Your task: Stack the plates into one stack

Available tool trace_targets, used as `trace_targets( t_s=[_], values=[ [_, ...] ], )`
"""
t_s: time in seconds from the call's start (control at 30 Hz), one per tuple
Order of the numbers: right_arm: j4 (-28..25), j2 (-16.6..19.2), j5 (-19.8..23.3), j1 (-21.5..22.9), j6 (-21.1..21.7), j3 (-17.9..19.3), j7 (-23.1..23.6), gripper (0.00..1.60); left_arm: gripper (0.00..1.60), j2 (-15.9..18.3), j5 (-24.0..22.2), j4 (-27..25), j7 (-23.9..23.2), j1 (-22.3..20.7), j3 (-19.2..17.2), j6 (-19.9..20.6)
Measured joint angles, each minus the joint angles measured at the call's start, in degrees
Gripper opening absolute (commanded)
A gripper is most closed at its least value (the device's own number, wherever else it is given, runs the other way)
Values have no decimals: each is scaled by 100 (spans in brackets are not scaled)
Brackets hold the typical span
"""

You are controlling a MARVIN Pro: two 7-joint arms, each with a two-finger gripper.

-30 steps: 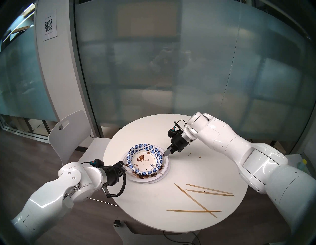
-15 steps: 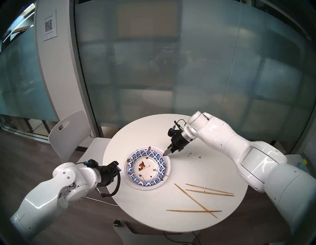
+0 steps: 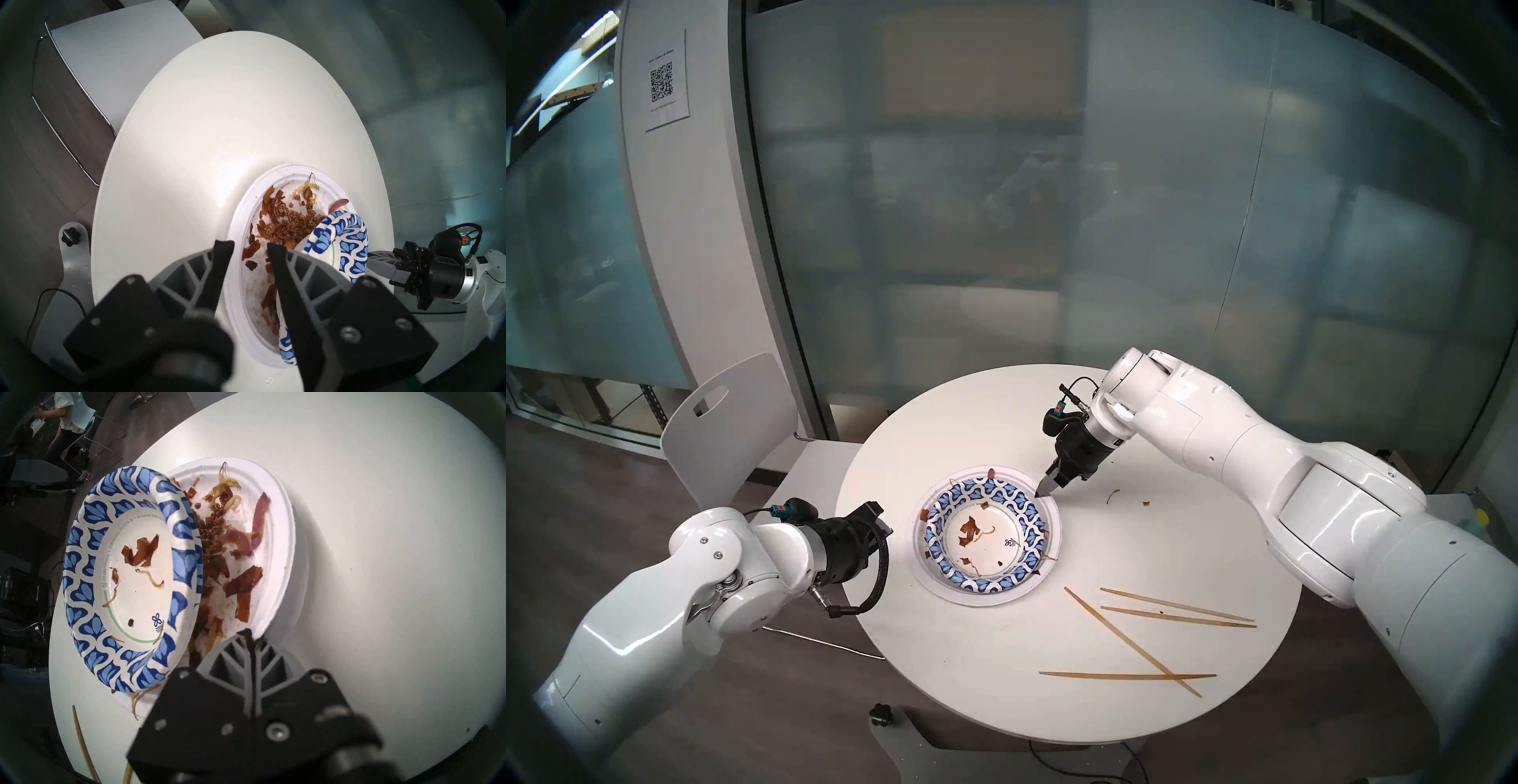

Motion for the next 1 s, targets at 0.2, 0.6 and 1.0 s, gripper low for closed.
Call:
trace_targets(
  t_s=[0.2,0.6,1.0],
  values=[
    [-45,6,2,40,73,-50,-78,60,97,12,-38,0,0,-41,0,-2],
    [-218,239,110,73,264,-116,-272,92,102,14,-45,22,-23,-137,122,35],
    [-705,535,282,86,581,-384,-588,105,109,22,-1,48,-34,-252,172,147]
  ],
)
